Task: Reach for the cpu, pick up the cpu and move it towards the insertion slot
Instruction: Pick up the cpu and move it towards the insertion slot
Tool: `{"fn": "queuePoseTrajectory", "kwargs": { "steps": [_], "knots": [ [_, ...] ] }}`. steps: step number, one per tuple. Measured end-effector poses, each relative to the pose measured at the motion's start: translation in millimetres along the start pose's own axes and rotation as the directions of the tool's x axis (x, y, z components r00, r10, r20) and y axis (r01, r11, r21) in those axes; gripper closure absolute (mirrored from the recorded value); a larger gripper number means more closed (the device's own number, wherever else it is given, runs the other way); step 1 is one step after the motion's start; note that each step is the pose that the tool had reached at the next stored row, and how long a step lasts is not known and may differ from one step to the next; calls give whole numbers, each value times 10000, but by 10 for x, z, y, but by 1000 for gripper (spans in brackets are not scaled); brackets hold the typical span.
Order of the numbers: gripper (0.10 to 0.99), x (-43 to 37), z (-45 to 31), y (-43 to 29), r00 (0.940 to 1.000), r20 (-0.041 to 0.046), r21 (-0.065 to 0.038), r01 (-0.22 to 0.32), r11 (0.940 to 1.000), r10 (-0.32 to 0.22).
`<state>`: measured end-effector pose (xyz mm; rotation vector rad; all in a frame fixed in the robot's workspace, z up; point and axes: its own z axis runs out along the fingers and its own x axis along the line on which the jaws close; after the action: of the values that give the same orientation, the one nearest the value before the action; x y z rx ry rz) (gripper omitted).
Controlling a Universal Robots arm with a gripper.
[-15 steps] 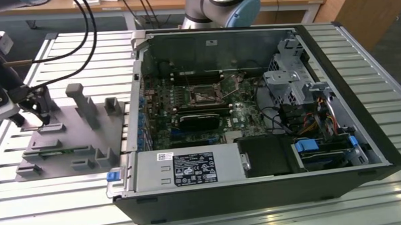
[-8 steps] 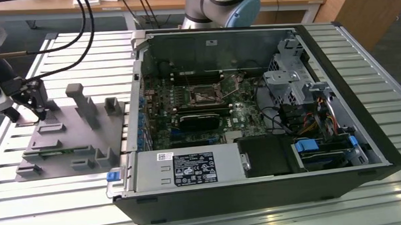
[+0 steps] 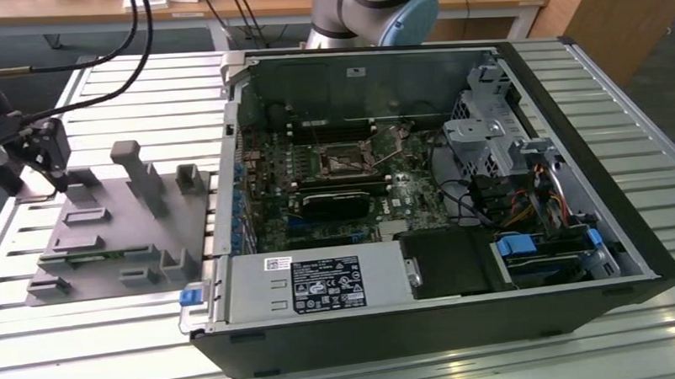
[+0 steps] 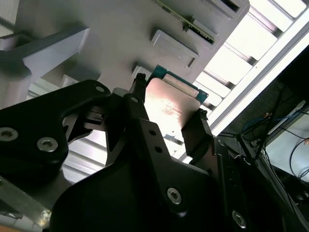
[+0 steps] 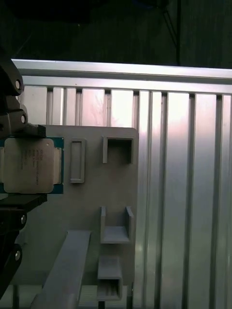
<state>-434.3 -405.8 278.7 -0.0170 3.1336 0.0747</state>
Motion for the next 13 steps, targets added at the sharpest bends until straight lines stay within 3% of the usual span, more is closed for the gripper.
{"fn": "queuePoseTrajectory", "kwargs": {
  "steps": [13],
  "knots": [
    [541, -2, -310, 15, 10000, -2, 1, 1, 10000, -1]
  ]
}}
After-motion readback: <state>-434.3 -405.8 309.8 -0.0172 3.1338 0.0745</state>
